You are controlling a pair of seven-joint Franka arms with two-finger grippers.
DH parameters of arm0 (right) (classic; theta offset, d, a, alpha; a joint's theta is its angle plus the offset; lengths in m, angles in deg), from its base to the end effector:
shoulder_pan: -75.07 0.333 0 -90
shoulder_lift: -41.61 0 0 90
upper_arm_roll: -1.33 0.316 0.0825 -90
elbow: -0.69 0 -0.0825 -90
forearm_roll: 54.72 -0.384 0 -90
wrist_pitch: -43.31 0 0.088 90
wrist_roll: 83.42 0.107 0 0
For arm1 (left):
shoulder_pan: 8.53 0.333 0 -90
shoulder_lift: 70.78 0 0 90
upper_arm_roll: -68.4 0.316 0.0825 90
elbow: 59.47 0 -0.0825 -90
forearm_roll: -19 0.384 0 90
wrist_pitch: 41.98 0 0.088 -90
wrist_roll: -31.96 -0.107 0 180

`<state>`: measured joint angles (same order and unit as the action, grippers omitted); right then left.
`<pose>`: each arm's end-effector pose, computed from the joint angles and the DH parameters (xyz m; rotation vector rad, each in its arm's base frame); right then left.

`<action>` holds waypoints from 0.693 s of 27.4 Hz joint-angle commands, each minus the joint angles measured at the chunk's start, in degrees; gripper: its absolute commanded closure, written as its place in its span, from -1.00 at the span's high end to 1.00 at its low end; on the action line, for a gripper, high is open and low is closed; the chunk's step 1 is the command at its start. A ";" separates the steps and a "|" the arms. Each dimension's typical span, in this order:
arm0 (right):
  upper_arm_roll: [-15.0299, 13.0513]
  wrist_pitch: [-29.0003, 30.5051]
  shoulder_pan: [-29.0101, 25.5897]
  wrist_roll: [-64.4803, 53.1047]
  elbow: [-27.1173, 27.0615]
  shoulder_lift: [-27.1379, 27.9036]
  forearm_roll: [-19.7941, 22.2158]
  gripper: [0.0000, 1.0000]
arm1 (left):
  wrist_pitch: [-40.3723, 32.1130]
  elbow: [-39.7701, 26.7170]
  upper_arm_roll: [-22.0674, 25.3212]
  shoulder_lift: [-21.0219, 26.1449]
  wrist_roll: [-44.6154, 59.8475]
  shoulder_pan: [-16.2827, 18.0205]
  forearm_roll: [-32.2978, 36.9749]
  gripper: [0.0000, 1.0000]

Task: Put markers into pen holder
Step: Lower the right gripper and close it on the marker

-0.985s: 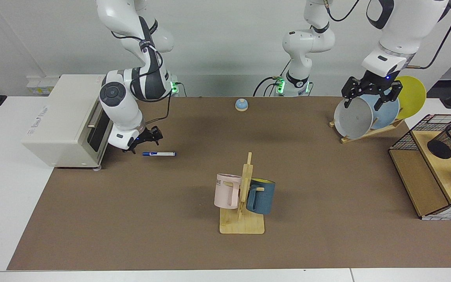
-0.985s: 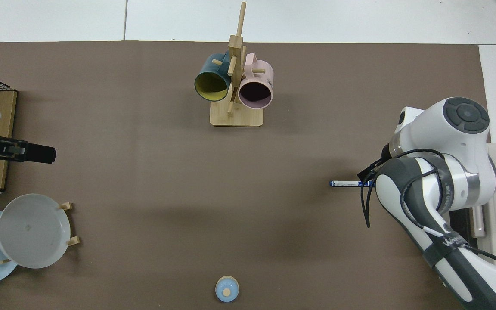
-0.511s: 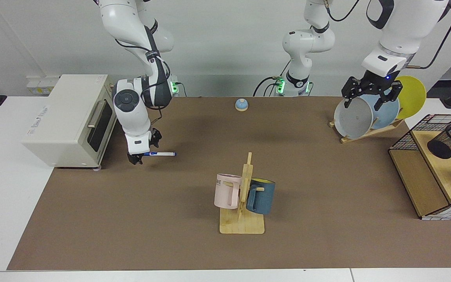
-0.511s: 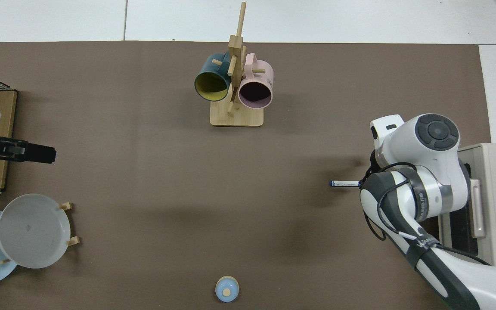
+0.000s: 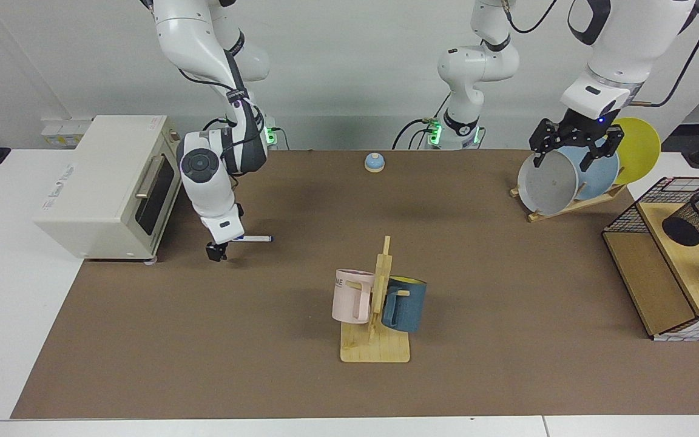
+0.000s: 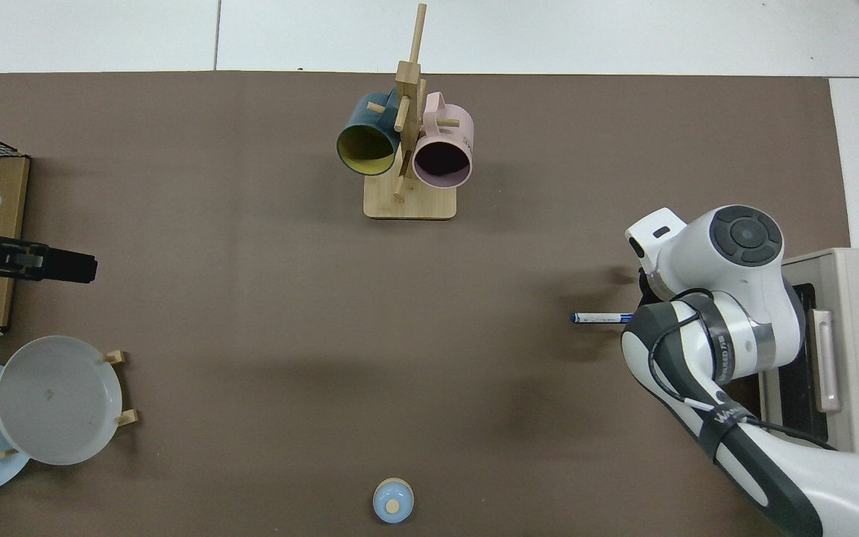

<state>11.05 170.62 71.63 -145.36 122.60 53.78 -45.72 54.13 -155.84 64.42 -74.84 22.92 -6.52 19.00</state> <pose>0.5529 0.0549 0.3018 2.4863 1.8733 -0.2169 0.5415 -0.0199 0.6200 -3.1165 0.3003 -0.1029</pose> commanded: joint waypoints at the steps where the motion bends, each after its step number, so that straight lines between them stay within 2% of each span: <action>1: 0.22 1.19 -1.31 -2.32 3.07 -0.83 1.20 0.92 | -0.75 0.04 -0.33 -0.69 -0.10 0.45 0.79 1.00; 7: 0.22 1.45 -2.89 -2.76 5.88 -2.15 1.20 0.83 | -0.75 0.04 -0.33 -0.69 -0.10 0.45 0.79 1.00; 8: 0.22 1.54 -2.98 -2.67 6.14 -2.24 1.20 0.76 | -0.75 0.04 -0.33 -0.69 -0.10 0.45 0.79 1.00; 10: 0.22 1.54 -2.98 -2.67 6.41 -2.41 1.20 0.47 | -0.75 0.04 -0.33 -0.69 -0.10 0.45 0.79 1.00; 12: 0.22 1.71 -3.33 -2.58 6.41 -2.41 1.11 0.34 | -0.75 0.04 -0.33 -0.69 -0.10 0.45 0.79 1.00; 13: 0.22 1.89 -3.59 -2.49 6.41 -2.41 1.20 -0.03 | -0.75 0.04 -0.33 -0.69 -0.10 0.45 0.79 1.00; 14: 0.22 2.24 -3.68 -2.49 6.41 -2.41 1.20 -0.25 | -0.75 0.04 -0.33 -0.69 -0.10 0.45 0.79 1.00; 16: 0.22 2.85 -3.77 -2.41 6.50 -2.41 1.20 -0.57 | -0.75 0.04 -0.33 -0.69 -0.10 0.45 0.79 1.00; 19: 0.22 2.94 -3.77 -1.79 6.50 -2.41 1.11 -0.73 | -0.75 0.04 -0.33 -0.69 -0.10 0.45 0.79 1.00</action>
<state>10.75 171.39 68.98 -146.60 126.76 52.47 -45.51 54.13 -155.84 64.42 -74.84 22.92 -6.52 19.00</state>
